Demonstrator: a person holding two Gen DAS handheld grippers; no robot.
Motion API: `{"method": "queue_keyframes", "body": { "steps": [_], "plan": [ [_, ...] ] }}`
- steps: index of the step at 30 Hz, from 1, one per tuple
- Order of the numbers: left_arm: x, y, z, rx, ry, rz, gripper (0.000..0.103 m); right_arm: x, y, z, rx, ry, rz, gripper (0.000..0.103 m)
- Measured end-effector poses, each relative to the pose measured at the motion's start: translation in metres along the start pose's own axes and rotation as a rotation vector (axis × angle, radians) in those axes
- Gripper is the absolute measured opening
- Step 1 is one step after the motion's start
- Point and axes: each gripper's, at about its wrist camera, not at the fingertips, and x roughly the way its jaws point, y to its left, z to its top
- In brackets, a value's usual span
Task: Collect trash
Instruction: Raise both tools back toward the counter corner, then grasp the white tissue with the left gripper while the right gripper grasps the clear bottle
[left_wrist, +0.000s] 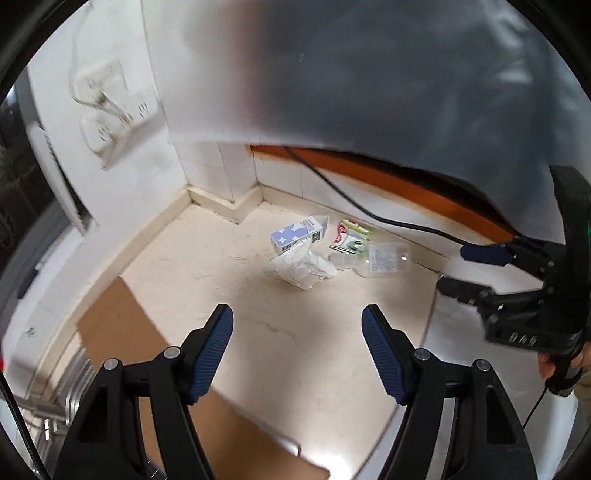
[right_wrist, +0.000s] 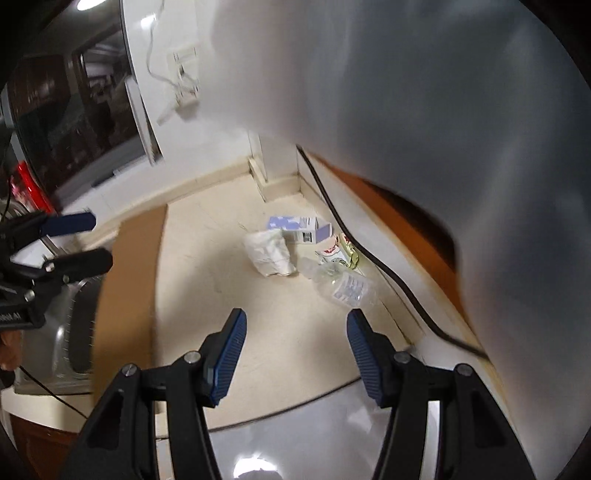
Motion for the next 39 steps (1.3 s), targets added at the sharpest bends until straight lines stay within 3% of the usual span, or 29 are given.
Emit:
{"method": "queue_keyframes", "body": {
  "steps": [6,15,21,26,33,39],
  "plan": [
    [0.078,0.016,0.016,-0.07,0.089,-0.04,0.07,0.074,-0.008,0.01,-0.064,0.05,-0.061,0.057],
    [0.13,0.023,0.026,-0.087,0.129,-0.056,0.07,0.134,-0.015,0.013,-0.188,0.139,-0.136,0.057],
    [0.148,0.027,0.034,-0.1,0.147,-0.085,0.07,0.147,-0.011,0.01,-0.259,0.151,-0.156,0.058],
    [0.159,0.025,0.038,-0.134,0.167,-0.128,0.071,0.148,-0.016,0.012,-0.229,0.152,-0.138,0.058],
    [0.186,0.025,0.045,-0.214,0.192,-0.136,0.07,0.15,-0.023,0.018,-0.187,0.211,-0.092,0.058],
    [0.205,0.016,0.048,-0.215,0.203,-0.121,0.07,0.158,-0.019,0.018,-0.217,0.211,-0.116,0.061]
  ]
}}
